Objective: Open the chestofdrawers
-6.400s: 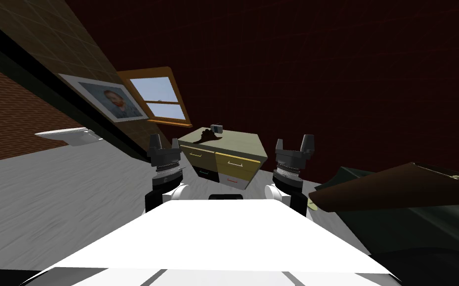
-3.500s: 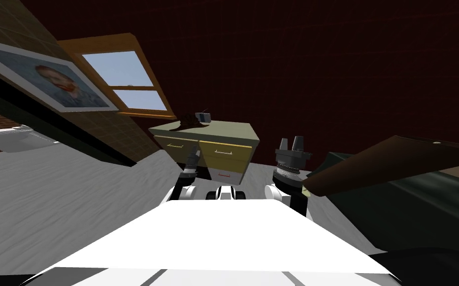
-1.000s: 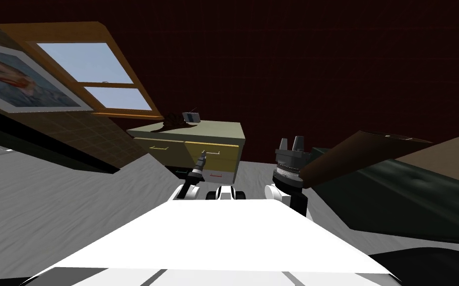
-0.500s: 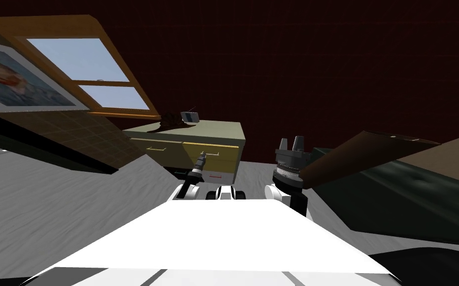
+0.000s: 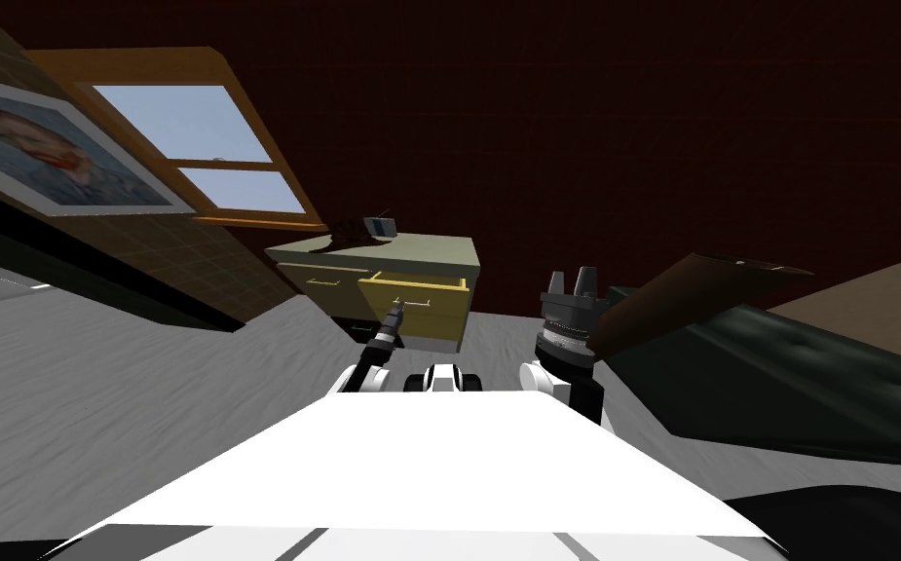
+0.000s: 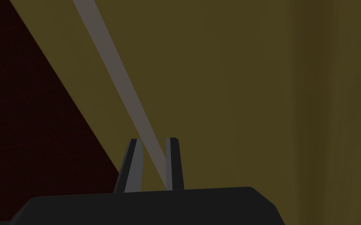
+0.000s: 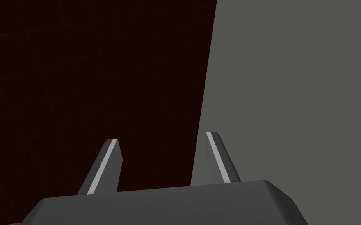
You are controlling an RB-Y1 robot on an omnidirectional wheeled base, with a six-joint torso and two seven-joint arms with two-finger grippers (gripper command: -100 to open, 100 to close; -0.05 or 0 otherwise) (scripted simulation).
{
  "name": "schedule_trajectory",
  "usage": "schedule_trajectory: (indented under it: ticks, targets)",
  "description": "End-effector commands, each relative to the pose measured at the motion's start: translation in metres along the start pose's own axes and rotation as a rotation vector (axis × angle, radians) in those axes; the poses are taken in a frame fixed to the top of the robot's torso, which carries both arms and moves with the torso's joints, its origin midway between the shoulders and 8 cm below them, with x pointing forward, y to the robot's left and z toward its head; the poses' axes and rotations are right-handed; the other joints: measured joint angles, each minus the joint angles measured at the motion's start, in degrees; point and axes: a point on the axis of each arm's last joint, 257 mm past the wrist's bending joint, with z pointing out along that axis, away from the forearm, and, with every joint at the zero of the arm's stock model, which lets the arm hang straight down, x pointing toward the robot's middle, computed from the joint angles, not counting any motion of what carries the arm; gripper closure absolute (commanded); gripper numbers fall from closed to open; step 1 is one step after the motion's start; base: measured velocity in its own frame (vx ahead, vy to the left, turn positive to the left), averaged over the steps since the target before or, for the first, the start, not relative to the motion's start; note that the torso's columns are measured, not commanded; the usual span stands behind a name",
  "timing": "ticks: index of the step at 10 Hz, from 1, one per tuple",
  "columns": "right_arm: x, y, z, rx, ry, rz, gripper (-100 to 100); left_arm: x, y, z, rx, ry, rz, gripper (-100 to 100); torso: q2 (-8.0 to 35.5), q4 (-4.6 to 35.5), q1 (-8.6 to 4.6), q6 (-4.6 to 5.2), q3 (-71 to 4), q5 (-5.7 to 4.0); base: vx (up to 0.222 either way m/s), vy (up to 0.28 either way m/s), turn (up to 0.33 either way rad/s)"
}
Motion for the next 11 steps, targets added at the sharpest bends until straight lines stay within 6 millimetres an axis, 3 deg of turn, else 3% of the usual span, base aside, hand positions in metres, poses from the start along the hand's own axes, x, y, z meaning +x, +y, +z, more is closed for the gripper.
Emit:
schedule_trajectory:
  ticks: [1, 4, 5, 6, 11]
  targets:
    - [0.000, 0.000, 0.000, 0.000, 0.000, 0.000, 0, 0.001, -0.002, -0.005, -0.001, 0.005, -0.001, 100, -0.4, -0.1, -0.04, 0.06, -0.2, -0.02, -0.131, 0.021, 0.024]
    - [0.000, 0.000, 0.000, 0.000, 0.000, 0.000, 0, 0.002, -0.010, -0.010, 0.013, 0.009, -0.001, 100, 0.0, 0.0, 0.08, 0.03, 0.0, 0.04, -0.192, 0.024, 0.022]
    - [0.000, 0.000, 0.000, 0.000, 0.000, 0.000, 0, 0.004, -0.004, -0.010, -0.005, 0.012, -0.003, 100, 0.0, 0.0, 0.06, 0.00, 0.0, 0.01, -0.095, 0.007, -0.001]
    - [0.000, 0.000, 0.000, 0.000, 0.000, 0.000, 0, 0.003, -0.006, -0.013, -0.014, 0.014, -0.003, -100, -0.3, 0.0, -0.02, 0.03, -0.2, -0.01, -0.012, 0.001, -0.002]
    - [0.000, 0.000, 0.000, 0.000, 0.000, 0.000, 0, -0.005, -0.034, -0.021, -0.013, 0.014, -0.005, -100, -0.4, -0.3, 0.10, 0.08, -0.2, 0.13, 0.032, 0.002, 0.001]
